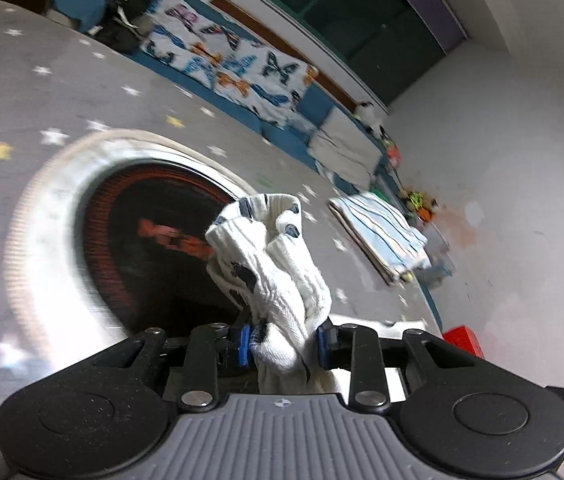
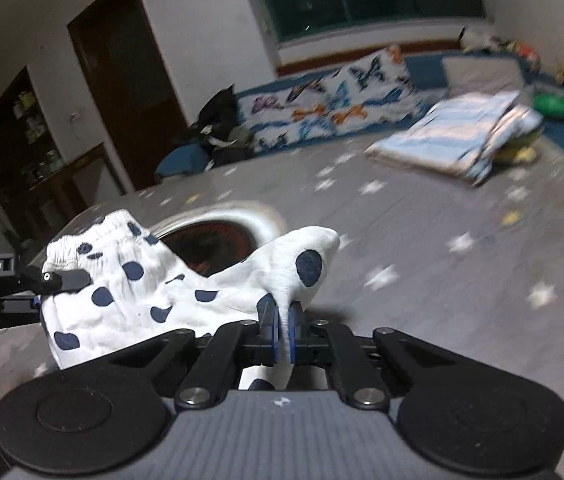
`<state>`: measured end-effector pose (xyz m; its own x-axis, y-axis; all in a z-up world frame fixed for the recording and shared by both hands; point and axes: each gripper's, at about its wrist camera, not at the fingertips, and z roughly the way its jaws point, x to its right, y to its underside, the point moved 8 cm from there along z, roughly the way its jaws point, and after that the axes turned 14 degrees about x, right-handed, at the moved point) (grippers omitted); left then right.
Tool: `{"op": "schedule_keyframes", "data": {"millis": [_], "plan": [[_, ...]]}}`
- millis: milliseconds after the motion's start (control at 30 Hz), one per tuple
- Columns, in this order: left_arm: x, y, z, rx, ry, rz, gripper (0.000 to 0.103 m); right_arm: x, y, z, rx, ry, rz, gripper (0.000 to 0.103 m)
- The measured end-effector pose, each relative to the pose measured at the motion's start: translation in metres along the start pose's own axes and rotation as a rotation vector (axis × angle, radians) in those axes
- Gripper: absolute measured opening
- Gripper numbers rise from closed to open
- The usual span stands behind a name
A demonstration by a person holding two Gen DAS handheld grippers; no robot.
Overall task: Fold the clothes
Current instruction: 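Lower the pants onto the table beside the striped blanket with both tools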
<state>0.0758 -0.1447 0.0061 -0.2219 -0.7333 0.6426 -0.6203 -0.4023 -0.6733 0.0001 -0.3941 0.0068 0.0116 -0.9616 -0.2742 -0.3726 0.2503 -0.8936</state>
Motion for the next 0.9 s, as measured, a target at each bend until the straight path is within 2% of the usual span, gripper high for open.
{"op": "schedule_keyframes", "data": {"millis": [333, 467, 667, 800, 900], "plan": [[0.085, 0.037, 0.082, -0.065, 0.08, 0.06, 0.031, 0.091, -0.064, -0.011, 0.067, 0.161, -0.104, 0.004], [0.109, 0.051, 0.112, -0.079, 0.102, 0.061, 0.031, 0.122, -0.078, -0.011, 0.079, 0.22, -0.128, 0.004], [0.126, 0.08, 0.14, -0.118, 0.103, 0.096, 0.033, 0.168, -0.077, -0.004, 0.064, 0.304, -0.118, 0.004], [0.118, 0.099, 0.139, -0.173, 0.057, 0.136, 0.048, 0.197, -0.053, 0.006, 0.004, 0.338, -0.076, 0.007], [0.115, 0.1, 0.126, -0.169, 0.047, 0.184, 0.056, 0.208, -0.042, 0.007, -0.009, 0.365, -0.059, 0.008]]}}
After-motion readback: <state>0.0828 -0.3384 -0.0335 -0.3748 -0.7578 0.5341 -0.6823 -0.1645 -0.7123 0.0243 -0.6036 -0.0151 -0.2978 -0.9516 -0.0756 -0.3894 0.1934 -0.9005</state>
